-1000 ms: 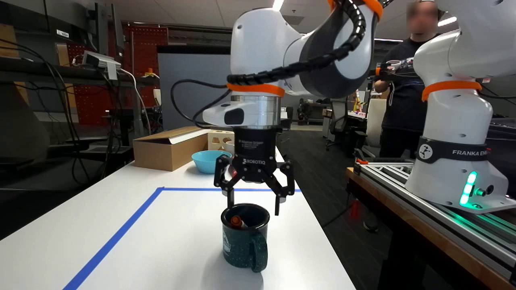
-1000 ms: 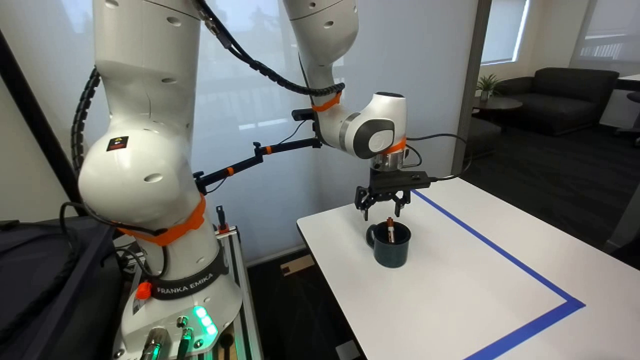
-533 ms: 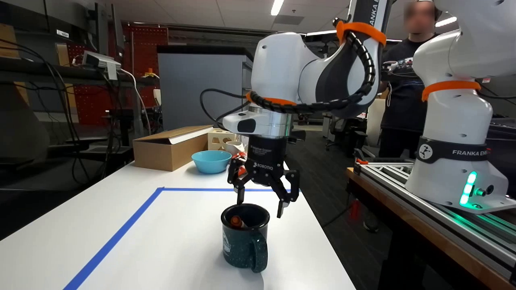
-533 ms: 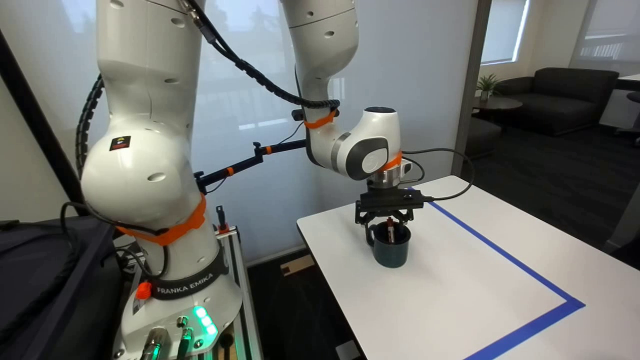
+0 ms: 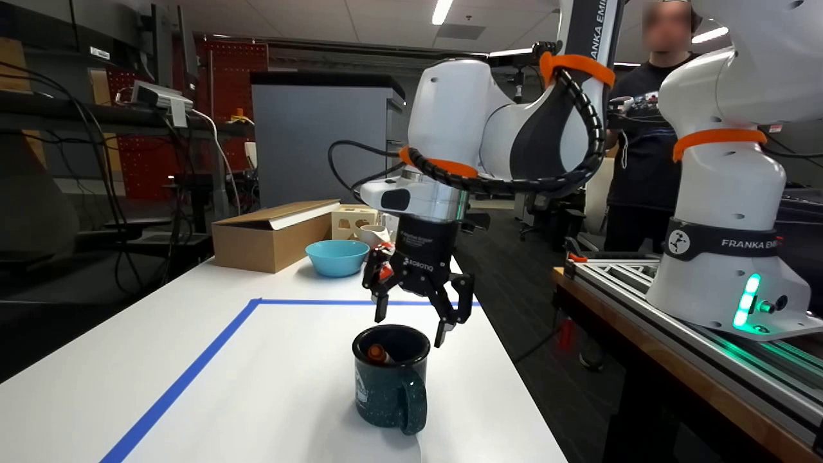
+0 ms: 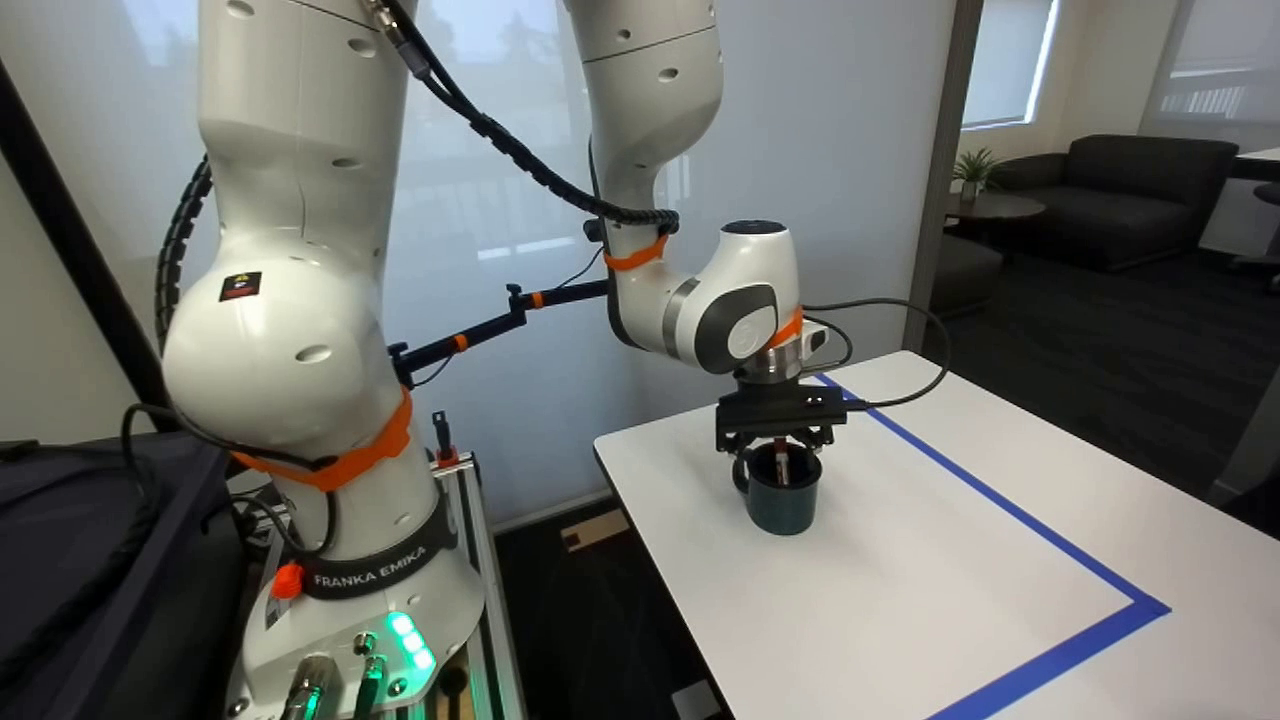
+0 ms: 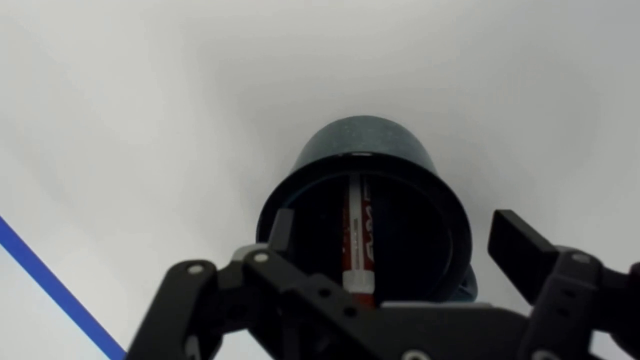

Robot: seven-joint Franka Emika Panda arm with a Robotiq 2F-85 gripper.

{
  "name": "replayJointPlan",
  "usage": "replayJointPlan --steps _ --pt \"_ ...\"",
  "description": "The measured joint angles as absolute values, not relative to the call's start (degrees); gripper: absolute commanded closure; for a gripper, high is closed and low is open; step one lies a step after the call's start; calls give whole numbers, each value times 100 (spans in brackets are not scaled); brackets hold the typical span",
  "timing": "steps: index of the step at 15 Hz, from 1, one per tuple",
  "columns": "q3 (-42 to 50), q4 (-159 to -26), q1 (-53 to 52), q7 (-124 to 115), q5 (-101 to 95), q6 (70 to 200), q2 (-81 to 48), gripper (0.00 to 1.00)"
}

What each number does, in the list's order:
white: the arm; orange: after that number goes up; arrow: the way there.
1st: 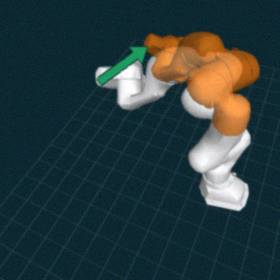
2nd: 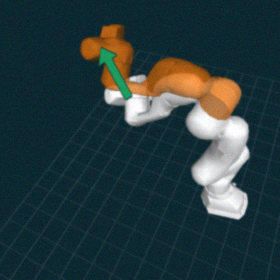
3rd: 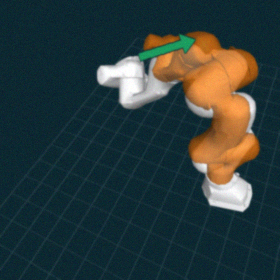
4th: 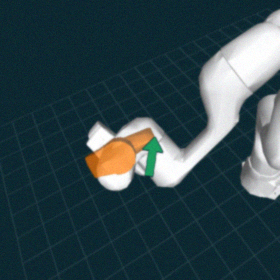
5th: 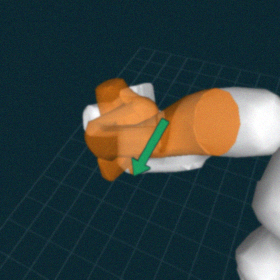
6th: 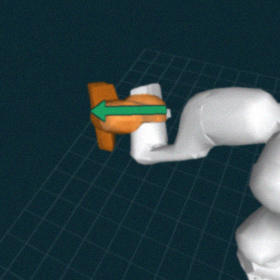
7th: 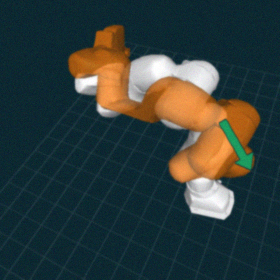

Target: Put the sharpie on the table

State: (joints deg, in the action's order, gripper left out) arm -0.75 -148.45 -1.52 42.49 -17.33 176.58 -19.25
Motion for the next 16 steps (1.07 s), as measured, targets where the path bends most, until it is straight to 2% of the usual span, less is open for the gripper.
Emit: replayJointPlan --steps 1,3,4,5,6,7,12,16 --pt "-75 -14845 -150 4216 -1741 17722 -1936 28" --pt "-67 -14844 -148 4164 -1750 17825 -1945 45" --pt "-52 -14844 -147 4149 -1752 17871 -1949 46" --pt "-45 -14844 -136 4134 -1754 17898 -1950 52" --pt "-45 -14844 -117 4124 -1754 17929 -1950 47" --pt "-46 -14844 -96 4116 -1754 17965 -1954 47" --pt "-92 -14814 31 4111 -1766 18192 -2037 22" --pt "-119 -14753 77 4111 -1861 18282 -2094 26"
